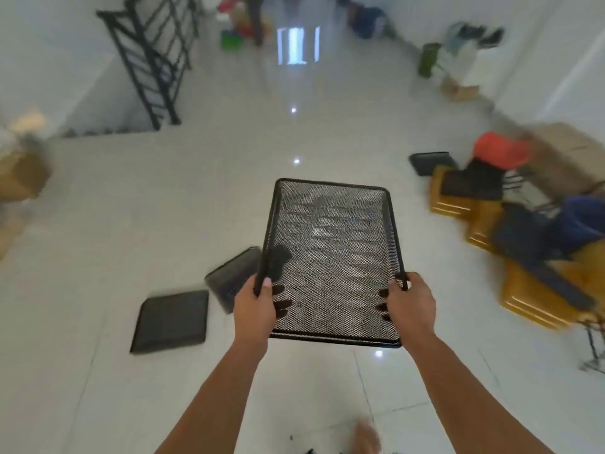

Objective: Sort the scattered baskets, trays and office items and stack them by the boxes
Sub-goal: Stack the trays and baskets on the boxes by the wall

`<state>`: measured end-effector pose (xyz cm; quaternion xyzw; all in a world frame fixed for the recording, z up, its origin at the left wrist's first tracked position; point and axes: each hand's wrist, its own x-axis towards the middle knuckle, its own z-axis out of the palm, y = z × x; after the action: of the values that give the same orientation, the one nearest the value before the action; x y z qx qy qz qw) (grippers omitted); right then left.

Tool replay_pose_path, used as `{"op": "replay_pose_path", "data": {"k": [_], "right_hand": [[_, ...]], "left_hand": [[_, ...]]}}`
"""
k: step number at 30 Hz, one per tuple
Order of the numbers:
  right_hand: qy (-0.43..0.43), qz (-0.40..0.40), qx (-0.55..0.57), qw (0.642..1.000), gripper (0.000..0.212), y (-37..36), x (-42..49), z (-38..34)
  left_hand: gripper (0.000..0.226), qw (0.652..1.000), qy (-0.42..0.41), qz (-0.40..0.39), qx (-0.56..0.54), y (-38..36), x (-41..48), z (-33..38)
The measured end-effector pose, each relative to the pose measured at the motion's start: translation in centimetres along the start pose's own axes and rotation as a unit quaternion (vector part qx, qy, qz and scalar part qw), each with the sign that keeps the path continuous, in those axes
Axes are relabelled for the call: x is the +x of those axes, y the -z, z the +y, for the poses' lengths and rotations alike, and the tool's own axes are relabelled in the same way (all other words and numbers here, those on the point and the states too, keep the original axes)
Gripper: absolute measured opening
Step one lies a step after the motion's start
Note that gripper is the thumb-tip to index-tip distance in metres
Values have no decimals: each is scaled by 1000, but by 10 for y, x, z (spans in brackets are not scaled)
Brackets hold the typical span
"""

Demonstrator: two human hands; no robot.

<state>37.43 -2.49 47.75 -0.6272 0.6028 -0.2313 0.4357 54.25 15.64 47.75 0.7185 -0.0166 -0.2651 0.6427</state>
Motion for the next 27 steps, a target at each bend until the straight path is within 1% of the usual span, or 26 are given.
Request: {"op": "replay_pose_path", "data": {"k": [3, 8, 15, 18, 22, 27], "right_hand": [[-37, 30, 51, 998, 17, 47, 24, 13], [-90, 94, 89, 988, 20, 128, 74, 52], [-138, 166, 91, 972, 22, 271, 166, 118], [-154, 193, 89, 965, 22, 326, 202, 140], [-181, 216, 104, 954, 21, 375, 234, 163], [-217, 238, 129, 938, 21, 402, 266, 183]], "left_hand": [[16, 998, -31, -35, 40, -60, 0, 16], [25, 990, -42, -104, 83, -184, -9, 28], [27, 969, -59, -201, 131, -379, -49, 8], [27, 959, -77, -224, 154, -454, -68, 4], [29, 943, -119, -240, 197, -526, -84, 2], [32, 916, -145, -278, 250, -593, -77, -4]]}}
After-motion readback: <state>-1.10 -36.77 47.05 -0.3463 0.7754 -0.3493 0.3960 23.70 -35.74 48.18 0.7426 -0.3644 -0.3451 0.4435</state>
